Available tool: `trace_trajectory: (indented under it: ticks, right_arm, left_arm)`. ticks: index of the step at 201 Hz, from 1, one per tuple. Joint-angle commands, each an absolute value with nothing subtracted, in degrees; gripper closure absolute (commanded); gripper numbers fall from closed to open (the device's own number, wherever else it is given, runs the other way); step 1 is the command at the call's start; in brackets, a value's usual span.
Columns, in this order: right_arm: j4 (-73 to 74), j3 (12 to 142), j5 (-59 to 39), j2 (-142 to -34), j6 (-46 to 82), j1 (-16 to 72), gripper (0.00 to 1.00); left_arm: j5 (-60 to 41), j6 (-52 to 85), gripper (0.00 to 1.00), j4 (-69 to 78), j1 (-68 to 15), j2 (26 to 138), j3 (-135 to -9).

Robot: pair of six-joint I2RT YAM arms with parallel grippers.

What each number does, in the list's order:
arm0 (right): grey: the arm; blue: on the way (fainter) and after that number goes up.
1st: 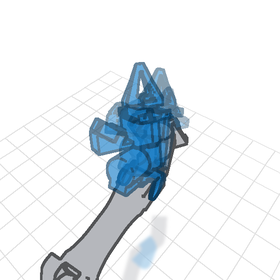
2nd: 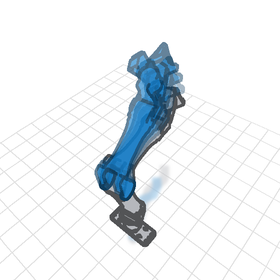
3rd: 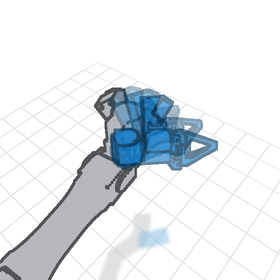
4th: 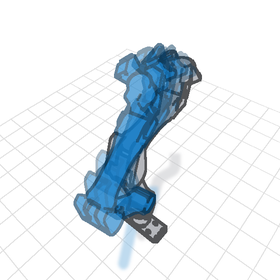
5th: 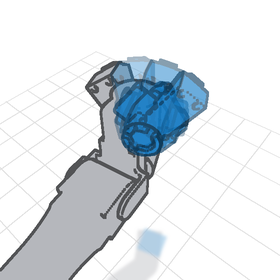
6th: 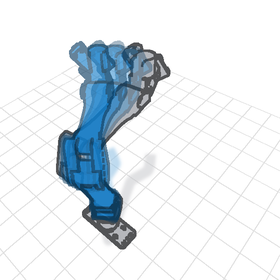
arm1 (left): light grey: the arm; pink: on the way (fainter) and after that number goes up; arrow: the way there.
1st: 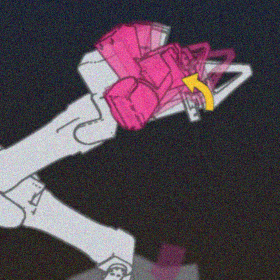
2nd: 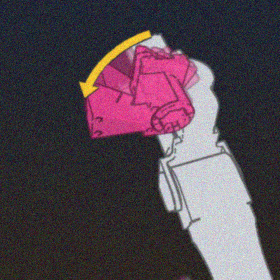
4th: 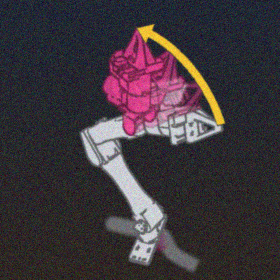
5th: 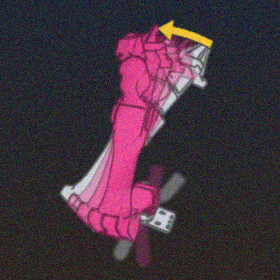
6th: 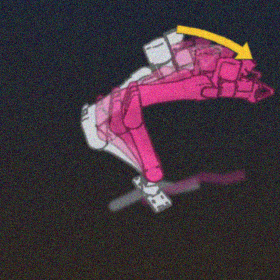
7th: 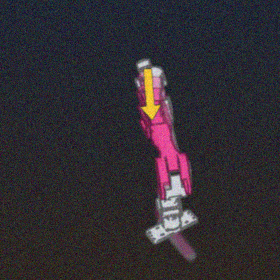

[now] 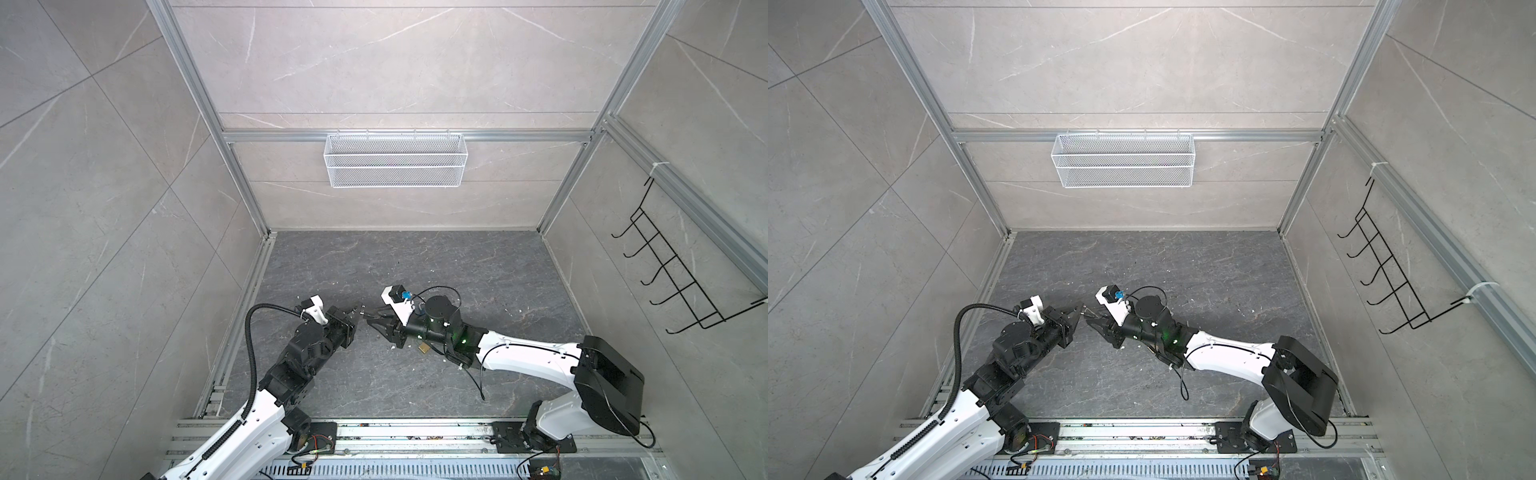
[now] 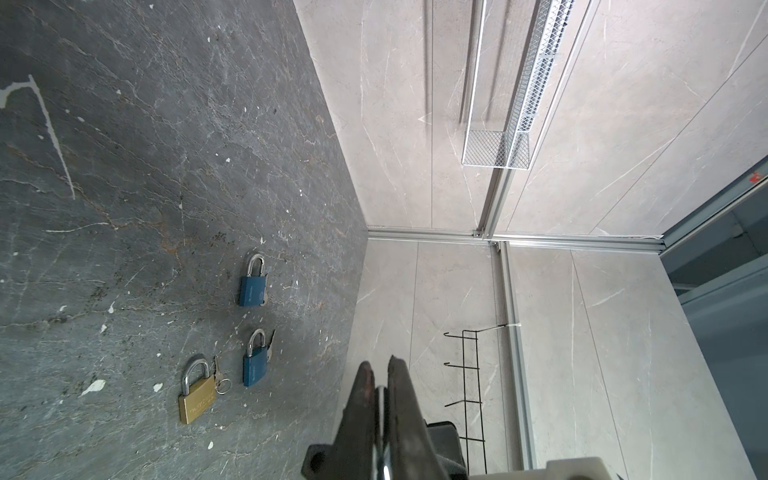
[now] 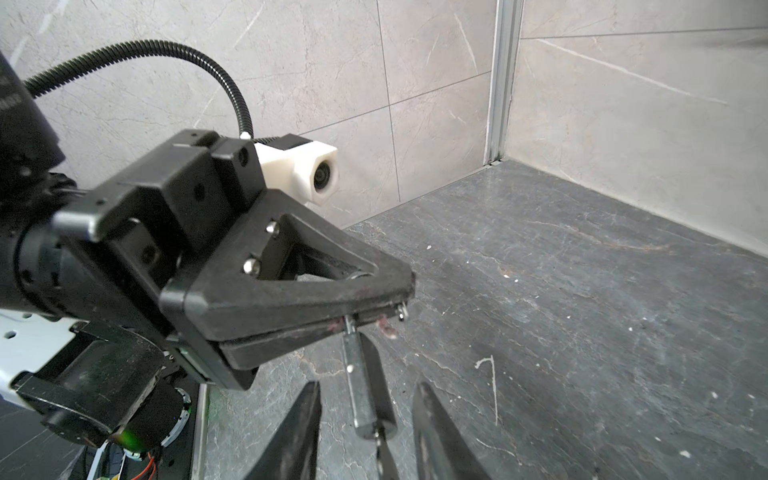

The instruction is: Lock with the key

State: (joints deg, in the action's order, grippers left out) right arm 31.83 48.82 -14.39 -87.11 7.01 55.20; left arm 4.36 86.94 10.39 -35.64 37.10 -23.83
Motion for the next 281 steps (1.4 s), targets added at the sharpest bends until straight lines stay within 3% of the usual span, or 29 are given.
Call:
trace_trajectory:
  ticks: [1,41,71,98,115,123,152,170,184,206,241,281]
  right_arm:
    - [34.27,50.52,-15.60,-88.48,8.65,55.06,0.64]
    - [35.52,50.05,-15.21,-88.59,8.89,55.11,0.79]
    - [35.79,49.87,-14.90,-88.35,9.07,55.03,1.00]
    - [35.43,49.60,-13.98,-88.50,11.09,54.52,1.00]
    - [36.22,48.72,-15.26,-87.99,15.08,52.76,1.00]
    - [35.65,48.62,-16.56,-87.59,17.70,51.51,1.00]
    - [27.53,51.14,-29.76,-87.18,29.08,45.11,1.00]
    - [22.94,51.51,-36.30,-86.95,35.10,42.51,1.00]
    - [21.50,51.04,-42.84,-86.85,39.31,40.72,1.00]
    - [21.74,49.01,-51.61,-85.45,44.65,38.54,1.00]
    - [17.01,44.98,-55.51,-80.50,44.58,35.91,1.00]
    - [14.56,43.59,-57.60,-76.91,44.74,35.45,1.00]
  left_arm:
    - [3.14,85.82,1.00,14.70,-35.51,37.08,-26.37]
    - [2.42,85.11,1.00,15.31,-35.51,37.09,-26.46]
    - [2.70,84.23,1.00,15.16,-35.51,36.78,-26.46]
    - [3.75,81.93,1.00,13.10,-35.44,36.53,-26.67]
    - [4.89,70.52,0.70,5.39,-34.75,35.71,-30.26]
    - [5.82,64.70,0.60,0.90,-34.46,35.85,-33.13]
    - [10.97,42.92,0.40,-7.15,-34.36,38.41,-40.05]
    - [10.04,27.39,0.35,-9.02,-34.04,42.31,-43.98]
    - [4.59,18.88,0.34,-11.30,-33.76,46.95,-47.48]
    - [-5.42,16.98,0.33,-7.33,-33.42,52.51,-47.90]
    - [-26.68,18.34,0.34,10.47,-31.63,54.99,-40.51]
    - [-41.14,16.01,0.37,14.48,-29.73,56.84,-40.08]
